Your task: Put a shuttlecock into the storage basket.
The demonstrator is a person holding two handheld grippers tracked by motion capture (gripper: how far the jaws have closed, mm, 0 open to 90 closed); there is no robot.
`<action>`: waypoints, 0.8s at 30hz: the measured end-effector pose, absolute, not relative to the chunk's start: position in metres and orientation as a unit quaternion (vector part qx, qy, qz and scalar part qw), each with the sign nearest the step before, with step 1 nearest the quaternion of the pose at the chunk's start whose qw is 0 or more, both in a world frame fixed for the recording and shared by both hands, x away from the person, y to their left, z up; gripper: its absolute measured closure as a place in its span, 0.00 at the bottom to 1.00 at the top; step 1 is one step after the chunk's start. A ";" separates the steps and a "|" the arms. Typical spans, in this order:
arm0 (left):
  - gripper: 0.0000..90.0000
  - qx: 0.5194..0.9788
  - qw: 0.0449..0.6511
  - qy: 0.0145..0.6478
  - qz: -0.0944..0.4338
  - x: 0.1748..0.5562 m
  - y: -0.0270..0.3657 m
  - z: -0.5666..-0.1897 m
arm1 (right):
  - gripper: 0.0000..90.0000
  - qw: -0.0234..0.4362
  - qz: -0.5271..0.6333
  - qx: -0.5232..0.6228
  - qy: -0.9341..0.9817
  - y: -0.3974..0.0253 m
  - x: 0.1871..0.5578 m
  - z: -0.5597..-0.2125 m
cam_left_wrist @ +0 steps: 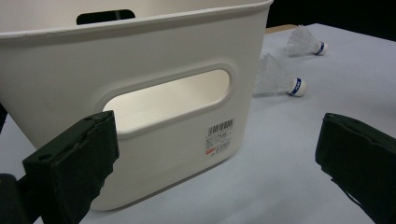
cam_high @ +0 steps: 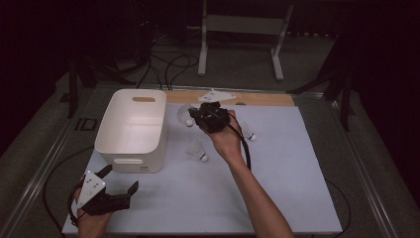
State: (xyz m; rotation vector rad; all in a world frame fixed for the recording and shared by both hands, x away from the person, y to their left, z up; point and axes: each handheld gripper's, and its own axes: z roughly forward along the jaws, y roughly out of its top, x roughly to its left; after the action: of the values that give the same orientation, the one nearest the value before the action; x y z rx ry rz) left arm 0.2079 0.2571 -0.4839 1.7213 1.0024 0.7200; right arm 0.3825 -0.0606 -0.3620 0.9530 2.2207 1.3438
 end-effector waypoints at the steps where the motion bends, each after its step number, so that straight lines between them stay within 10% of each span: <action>1: 0.00 0.709 0.490 0.413 0.296 0.208 0.257 -0.484 | 0.98 0.188 0.477 0.337 0.790 -0.060 0.383 -0.362; 24: 0.00 0.709 0.490 0.412 0.296 0.208 0.257 -0.484 | 0.98 0.178 0.485 0.333 0.789 -0.043 0.389 -0.360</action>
State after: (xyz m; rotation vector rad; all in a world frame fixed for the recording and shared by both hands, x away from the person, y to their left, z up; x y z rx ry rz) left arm 0.2080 0.2569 -0.4843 1.7232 1.0004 0.7193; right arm 0.3890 -0.0427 -0.3596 0.9435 2.2324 1.3709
